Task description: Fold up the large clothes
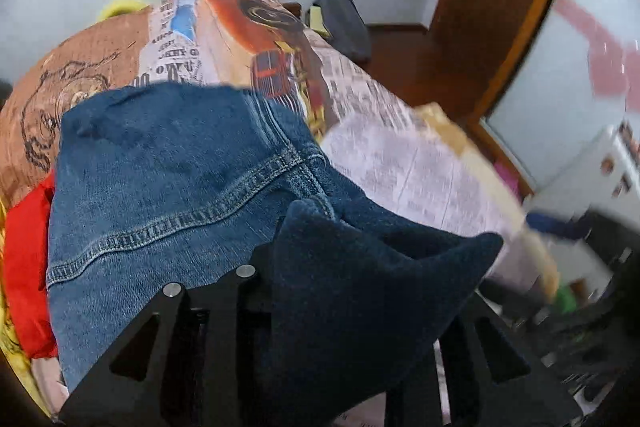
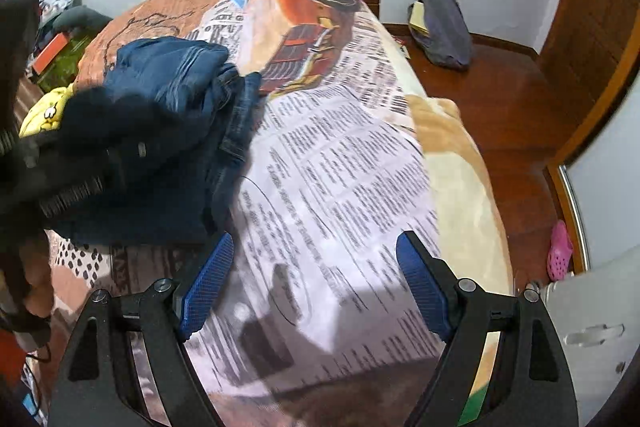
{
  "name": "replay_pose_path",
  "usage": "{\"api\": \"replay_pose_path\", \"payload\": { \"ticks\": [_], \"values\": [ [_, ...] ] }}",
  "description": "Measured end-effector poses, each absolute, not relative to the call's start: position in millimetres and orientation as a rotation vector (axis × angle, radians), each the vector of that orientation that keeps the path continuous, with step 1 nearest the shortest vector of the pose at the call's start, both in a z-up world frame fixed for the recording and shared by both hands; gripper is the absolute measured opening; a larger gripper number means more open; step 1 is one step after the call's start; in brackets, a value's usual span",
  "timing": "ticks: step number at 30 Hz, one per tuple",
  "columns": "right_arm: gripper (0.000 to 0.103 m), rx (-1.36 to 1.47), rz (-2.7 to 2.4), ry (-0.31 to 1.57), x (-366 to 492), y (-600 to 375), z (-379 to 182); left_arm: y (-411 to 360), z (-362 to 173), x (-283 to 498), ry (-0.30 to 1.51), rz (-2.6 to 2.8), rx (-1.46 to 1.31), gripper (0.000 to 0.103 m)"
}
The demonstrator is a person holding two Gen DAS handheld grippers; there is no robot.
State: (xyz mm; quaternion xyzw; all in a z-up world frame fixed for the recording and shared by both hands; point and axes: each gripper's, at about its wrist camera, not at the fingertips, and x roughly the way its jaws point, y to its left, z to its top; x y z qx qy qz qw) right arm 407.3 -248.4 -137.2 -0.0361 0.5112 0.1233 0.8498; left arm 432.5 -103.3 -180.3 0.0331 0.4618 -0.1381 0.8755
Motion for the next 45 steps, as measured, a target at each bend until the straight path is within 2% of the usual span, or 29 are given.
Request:
{"api": "replay_pose_path", "payload": {
  "ticks": [2, 3, 6, 11, 15, 22, 24, 33, 36, 41, 45],
  "values": [
    [0.081, -0.074, 0.261, 1.069, 406.1, -252.0, -134.4, -108.8, -177.1, 426.1, 0.966, -0.293, 0.103, 0.032],
    [0.081, -0.077, 0.261, 1.062, 404.7, -251.7, -132.1, -110.2, -173.8, 422.3, 0.976, -0.301, 0.118, 0.041],
    [0.081, -0.083, 0.269, 1.037, 394.9, -252.9, -124.7, -104.3, -159.3, 416.9, 1.009, -0.360, 0.084, 0.059],
    [0.081, -0.032, 0.365, 0.985, 387.4, -244.0, -106.9, -67.1, -122.3, 400.0, 0.931, -0.364, -0.033, 0.070],
    [0.081, -0.035, 0.419, 0.943, 385.8, -223.0, -90.6, -28.6, -103.2, 384.3, 0.870, -0.313, -0.051, 0.084],
    [0.081, 0.001, 0.546, 0.873, 389.1, -175.7, -68.7, 29.4, -91.3, 360.1, 0.810, -0.257, -0.131, 0.086],
    [0.081, 0.007, 0.582, 0.882, 393.0, -162.1, -71.3, 44.0, -95.6, 357.5, 0.803, -0.205, -0.118, 0.093],
    [0.081, -0.134, 0.536, 1.016, 403.8, -140.2, -129.0, 80.2, -182.4, 358.1, 1.029, -0.082, -0.070, 0.094],
    [0.081, -0.083, 0.518, 1.092, 406.8, -158.0, -149.5, 81.7, -201.1, 347.0, 1.036, -0.104, -0.100, 0.094],
    [0.081, 0.005, 0.522, 1.138, 404.4, -184.5, -152.3, 84.0, -197.0, 336.7, 1.034, -0.115, -0.127, 0.094],
    [0.081, -0.013, 0.519, 1.109, 399.2, -189.2, -139.2, 81.1, -177.9, 331.3, 0.983, -0.086, -0.037, 0.094]
  ]
}}
